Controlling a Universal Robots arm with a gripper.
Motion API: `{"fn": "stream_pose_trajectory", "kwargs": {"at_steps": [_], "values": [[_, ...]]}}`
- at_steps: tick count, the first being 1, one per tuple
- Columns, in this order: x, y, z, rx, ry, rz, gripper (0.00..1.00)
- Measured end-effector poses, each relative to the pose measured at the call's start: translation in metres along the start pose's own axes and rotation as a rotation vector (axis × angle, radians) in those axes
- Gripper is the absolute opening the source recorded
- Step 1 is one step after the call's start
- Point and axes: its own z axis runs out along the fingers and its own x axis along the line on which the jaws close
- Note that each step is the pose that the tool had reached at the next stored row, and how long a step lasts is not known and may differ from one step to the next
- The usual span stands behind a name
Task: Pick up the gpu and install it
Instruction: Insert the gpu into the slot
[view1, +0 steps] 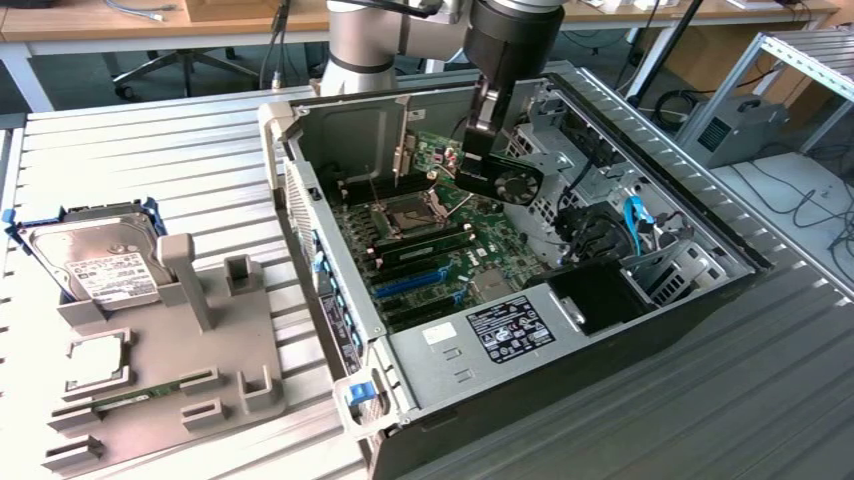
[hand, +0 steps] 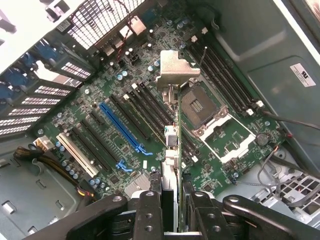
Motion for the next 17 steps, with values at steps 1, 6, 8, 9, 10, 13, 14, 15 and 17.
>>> {"fn": "stream_pose_trajectory", "kwargs": {"at_steps": [1,6,8,9,10,13,14,15,17], "values": [[0.0000,0.0000,0.0000,0.0000,0.0000,-0.001,0.26],[0.0000,0.0000,0.0000,-0.0002,-0.0001,-0.008,0.26],[-0.0001,-0.0001,0.0000,-0.0003,-0.0001,-0.010,0.26],[-0.0001,-0.0001,0.0000,-0.0003,-0.0001,-0.011,0.26],[-0.0001,-0.0001,0.0000,-0.0004,-0.0001,-0.012,0.26],[-0.0001,-0.0002,0.0000,-0.0004,-0.0001,-0.016,0.26],[-0.0001,-0.0002,0.0000,-0.0005,-0.0001,-0.017,0.26],[-0.0001,-0.0002,0.0000,-0.0005,-0.0001,-0.018,0.26],[-0.0002,-0.0002,0.0000,-0.0006,-0.0002,-0.020,0.26]]}}
